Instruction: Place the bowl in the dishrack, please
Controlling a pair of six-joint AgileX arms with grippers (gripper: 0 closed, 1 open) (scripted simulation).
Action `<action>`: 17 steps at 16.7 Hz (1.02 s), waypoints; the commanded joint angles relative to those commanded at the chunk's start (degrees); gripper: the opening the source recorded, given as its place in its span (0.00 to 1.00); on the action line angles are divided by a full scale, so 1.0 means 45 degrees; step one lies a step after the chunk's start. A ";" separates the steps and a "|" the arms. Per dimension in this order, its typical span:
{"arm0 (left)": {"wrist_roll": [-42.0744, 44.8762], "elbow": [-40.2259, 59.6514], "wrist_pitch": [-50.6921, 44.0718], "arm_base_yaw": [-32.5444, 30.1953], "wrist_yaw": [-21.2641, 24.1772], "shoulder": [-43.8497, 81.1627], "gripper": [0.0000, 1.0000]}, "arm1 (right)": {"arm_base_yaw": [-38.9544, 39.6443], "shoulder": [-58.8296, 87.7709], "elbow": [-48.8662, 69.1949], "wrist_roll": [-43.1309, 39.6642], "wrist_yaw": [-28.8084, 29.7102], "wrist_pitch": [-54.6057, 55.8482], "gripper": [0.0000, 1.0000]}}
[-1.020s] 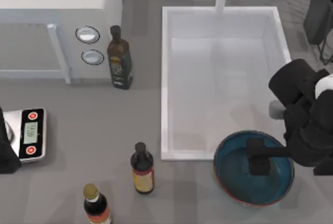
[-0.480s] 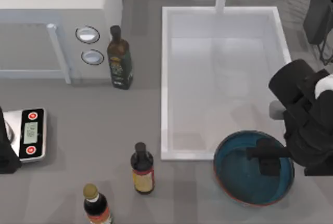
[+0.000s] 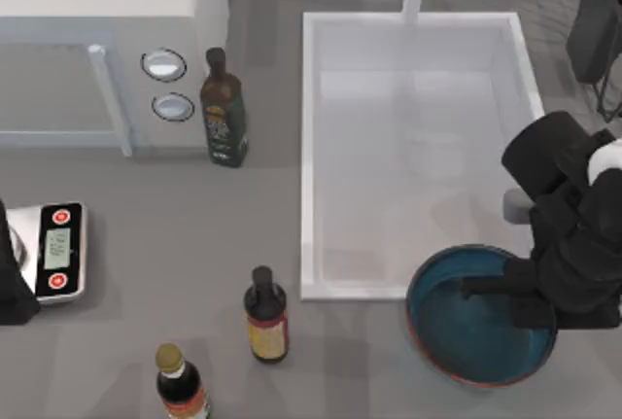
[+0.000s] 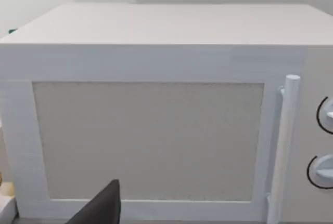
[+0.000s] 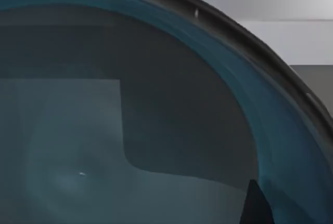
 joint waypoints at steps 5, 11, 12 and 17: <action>0.0000 0.0000 0.0000 0.0000 0.0000 0.0000 1.00 | 0.0000 0.0000 0.0000 0.0000 0.0000 0.0000 0.00; 0.0000 0.0000 0.0000 0.0000 0.0000 0.0000 1.00 | 0.0052 -0.0037 0.0919 0.0053 -0.0015 -0.0923 0.00; 0.0000 0.0000 0.0000 0.0000 0.0000 0.0000 1.00 | 0.0055 -0.0068 0.1471 0.0065 -0.0012 -0.1486 0.00; 0.0000 0.0000 0.0000 0.0000 0.0000 0.0000 1.00 | 0.0016 -0.0481 0.5134 0.0051 -0.0007 -0.5966 0.00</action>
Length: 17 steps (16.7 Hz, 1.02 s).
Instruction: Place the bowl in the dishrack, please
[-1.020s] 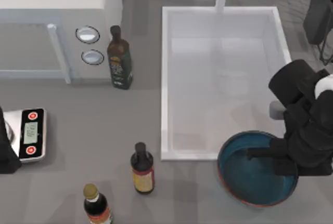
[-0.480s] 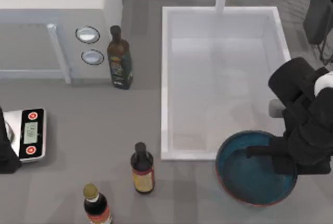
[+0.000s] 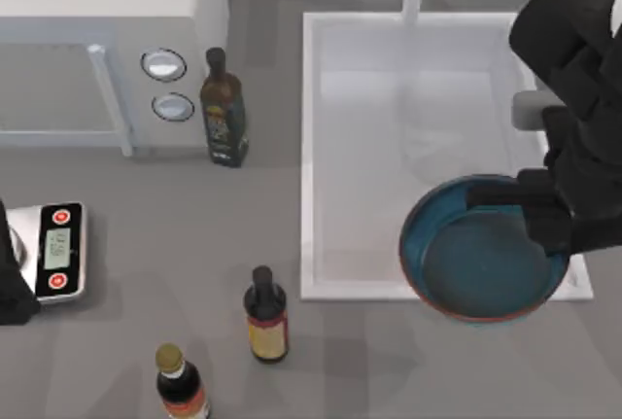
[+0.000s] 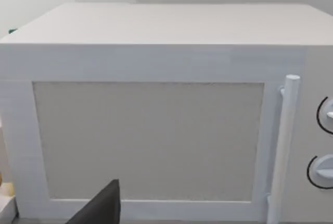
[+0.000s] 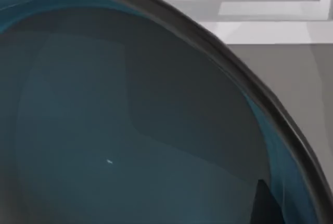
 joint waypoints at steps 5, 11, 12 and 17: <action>0.0000 0.0000 0.0000 0.0000 0.0000 0.0000 1.00 | -0.0084 -0.0680 0.3229 -0.0123 -0.0020 -0.3755 0.00; 0.0000 0.0000 0.0000 0.0000 0.0000 0.0000 1.00 | -0.0122 -0.0918 0.3906 -0.0175 -0.0025 -0.4439 0.00; 0.0000 0.0000 0.0000 0.0000 0.0000 0.0000 1.00 | -0.0064 -0.0877 0.3872 -0.0158 -0.0031 -0.4405 0.00; 0.0000 0.0000 0.0000 0.0000 0.0000 0.0000 1.00 | -0.1193 -0.1452 0.3612 -0.0661 -0.0727 -0.3114 0.00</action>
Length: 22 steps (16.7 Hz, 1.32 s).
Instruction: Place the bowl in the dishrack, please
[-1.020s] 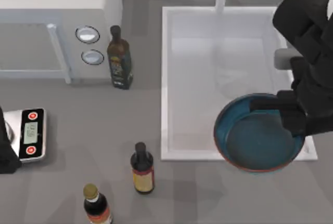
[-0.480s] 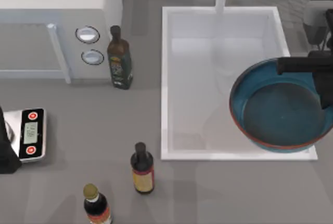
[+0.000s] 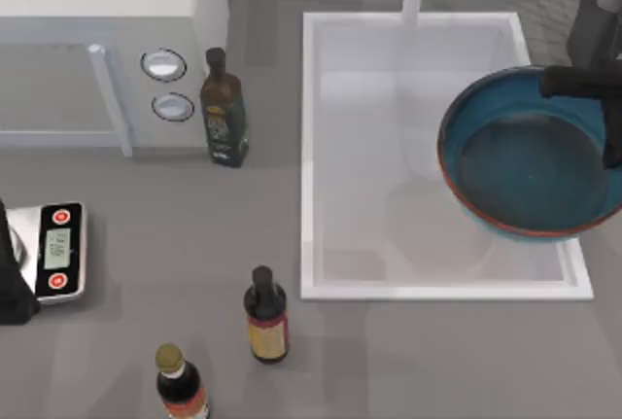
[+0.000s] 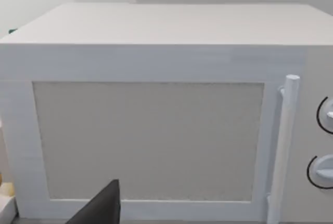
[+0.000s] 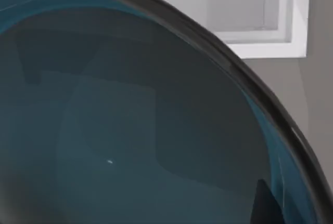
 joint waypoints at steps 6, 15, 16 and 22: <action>0.0000 0.0000 0.0000 0.0000 0.0000 0.0000 1.00 | -0.4196 -0.1856 -0.1506 -0.1715 -0.2430 0.5081 0.00; 0.0000 0.0000 0.0000 0.0000 0.0000 0.0000 1.00 | -1.1402 -0.5570 -0.4540 -0.4815 -0.6590 1.4421 0.00; 0.0000 0.0000 0.0000 0.0000 0.0000 0.0000 1.00 | -1.1956 -0.5913 -0.4763 -0.5042 -0.6923 1.5042 0.00; 0.0000 0.0000 0.0000 0.0000 0.0000 0.0000 1.00 | -1.3031 -0.6615 -0.5203 -0.5469 -0.7580 1.6170 0.00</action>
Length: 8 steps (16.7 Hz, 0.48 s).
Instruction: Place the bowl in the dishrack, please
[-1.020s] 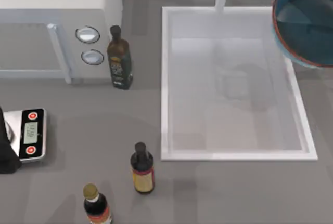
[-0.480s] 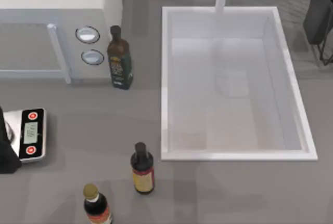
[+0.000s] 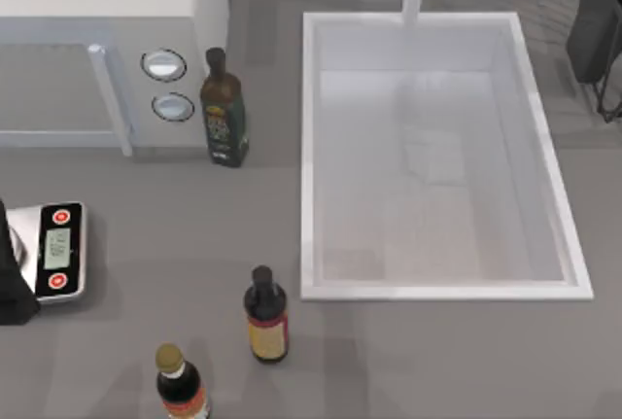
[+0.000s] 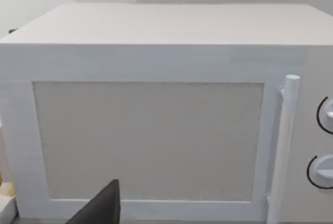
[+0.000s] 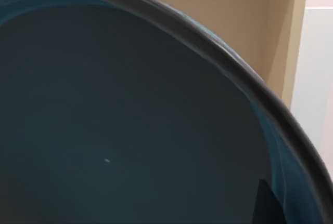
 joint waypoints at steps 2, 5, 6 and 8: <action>0.0000 0.0000 0.0000 0.0000 0.0000 0.0000 1.00 | 0.0047 0.0044 0.0051 0.0022 0.0030 -0.0028 0.00; 0.0000 0.0000 0.0000 0.0000 0.0000 0.0000 1.00 | 0.0185 0.0501 0.0038 0.0022 0.0191 0.0426 0.00; 0.0000 0.0000 0.0000 0.0000 0.0000 0.0000 1.00 | 0.0305 0.0912 0.0015 0.0022 0.0337 0.0837 0.00; 0.0000 0.0000 0.0000 0.0000 0.0000 0.0000 1.00 | 0.0655 0.2075 -0.0097 0.0018 0.0756 0.2063 0.00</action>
